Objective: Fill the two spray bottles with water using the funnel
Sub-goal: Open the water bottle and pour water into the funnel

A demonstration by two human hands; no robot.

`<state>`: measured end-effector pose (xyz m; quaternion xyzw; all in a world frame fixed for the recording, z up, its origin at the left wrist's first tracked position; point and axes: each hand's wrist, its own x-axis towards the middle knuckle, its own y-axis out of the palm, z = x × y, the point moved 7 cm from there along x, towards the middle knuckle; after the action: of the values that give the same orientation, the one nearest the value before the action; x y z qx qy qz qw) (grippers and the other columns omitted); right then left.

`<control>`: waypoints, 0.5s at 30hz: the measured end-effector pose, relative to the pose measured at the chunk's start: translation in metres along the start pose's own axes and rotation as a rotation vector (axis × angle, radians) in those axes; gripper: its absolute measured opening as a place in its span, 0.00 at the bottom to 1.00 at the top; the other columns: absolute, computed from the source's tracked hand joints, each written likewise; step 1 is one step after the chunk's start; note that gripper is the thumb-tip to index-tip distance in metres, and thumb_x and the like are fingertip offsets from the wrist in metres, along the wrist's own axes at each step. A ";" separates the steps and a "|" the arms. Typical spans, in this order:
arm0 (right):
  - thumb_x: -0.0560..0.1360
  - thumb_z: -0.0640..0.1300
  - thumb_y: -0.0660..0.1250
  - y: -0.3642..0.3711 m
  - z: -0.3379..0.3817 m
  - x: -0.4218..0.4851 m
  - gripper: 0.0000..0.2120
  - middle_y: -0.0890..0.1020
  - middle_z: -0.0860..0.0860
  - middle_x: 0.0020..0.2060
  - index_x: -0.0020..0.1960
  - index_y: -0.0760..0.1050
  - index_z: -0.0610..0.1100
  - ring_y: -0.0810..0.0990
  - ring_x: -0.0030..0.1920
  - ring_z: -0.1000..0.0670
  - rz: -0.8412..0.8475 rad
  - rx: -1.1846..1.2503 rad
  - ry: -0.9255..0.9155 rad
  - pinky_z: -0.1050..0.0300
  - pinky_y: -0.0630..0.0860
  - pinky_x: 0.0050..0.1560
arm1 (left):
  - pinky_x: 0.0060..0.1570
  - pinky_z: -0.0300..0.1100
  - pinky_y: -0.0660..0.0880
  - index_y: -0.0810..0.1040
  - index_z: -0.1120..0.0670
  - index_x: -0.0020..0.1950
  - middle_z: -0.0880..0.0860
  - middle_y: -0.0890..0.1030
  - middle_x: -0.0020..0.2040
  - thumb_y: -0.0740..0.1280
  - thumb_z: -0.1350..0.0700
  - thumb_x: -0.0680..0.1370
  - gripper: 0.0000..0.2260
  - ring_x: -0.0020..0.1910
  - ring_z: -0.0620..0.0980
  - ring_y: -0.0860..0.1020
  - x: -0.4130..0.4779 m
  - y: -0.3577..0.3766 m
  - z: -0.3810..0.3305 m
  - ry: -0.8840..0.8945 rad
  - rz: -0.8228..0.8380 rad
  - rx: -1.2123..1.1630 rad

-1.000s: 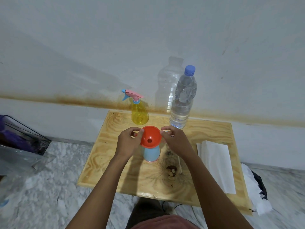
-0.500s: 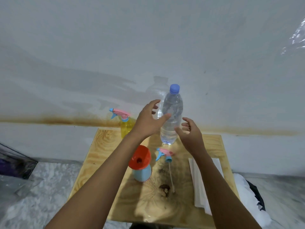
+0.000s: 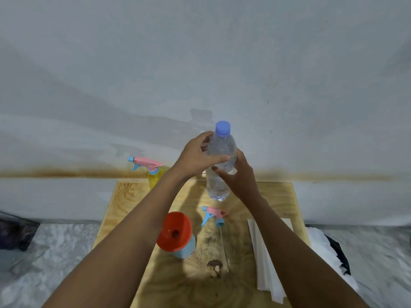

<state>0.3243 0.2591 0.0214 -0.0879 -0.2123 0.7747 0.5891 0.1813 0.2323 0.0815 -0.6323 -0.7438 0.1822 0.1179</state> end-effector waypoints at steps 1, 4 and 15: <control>0.69 0.52 0.77 0.001 -0.001 -0.002 0.33 0.78 0.58 0.53 0.69 0.67 0.45 0.79 0.50 0.56 -0.026 -0.004 0.003 0.59 0.77 0.50 | 0.60 0.43 0.78 0.76 0.49 0.66 0.45 0.81 0.59 0.81 0.50 0.65 0.31 0.57 0.44 0.80 -0.001 -0.001 -0.001 0.010 -0.016 -0.001; 0.70 0.51 0.77 0.002 0.000 -0.005 0.31 0.76 0.59 0.50 0.67 0.67 0.44 0.80 0.50 0.52 -0.093 -0.019 -0.007 0.57 0.76 0.47 | 0.52 0.37 0.78 0.79 0.48 0.61 0.42 0.83 0.52 0.80 0.54 0.67 0.24 0.48 0.36 0.81 -0.005 -0.001 -0.008 0.042 -0.052 -0.020; 0.69 0.52 0.77 -0.028 0.026 -0.026 0.31 0.77 0.63 0.49 0.66 0.69 0.46 0.79 0.49 0.58 -0.189 -0.001 -0.047 0.63 0.77 0.47 | 0.42 0.32 0.79 0.78 0.47 0.65 0.43 0.82 0.55 0.80 0.53 0.67 0.27 0.42 0.32 0.80 -0.028 -0.003 -0.044 0.113 -0.057 -0.020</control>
<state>0.3460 0.2345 0.0536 -0.0496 -0.2336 0.7176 0.6542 0.2013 0.2097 0.1246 -0.6214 -0.7553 0.1352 0.1586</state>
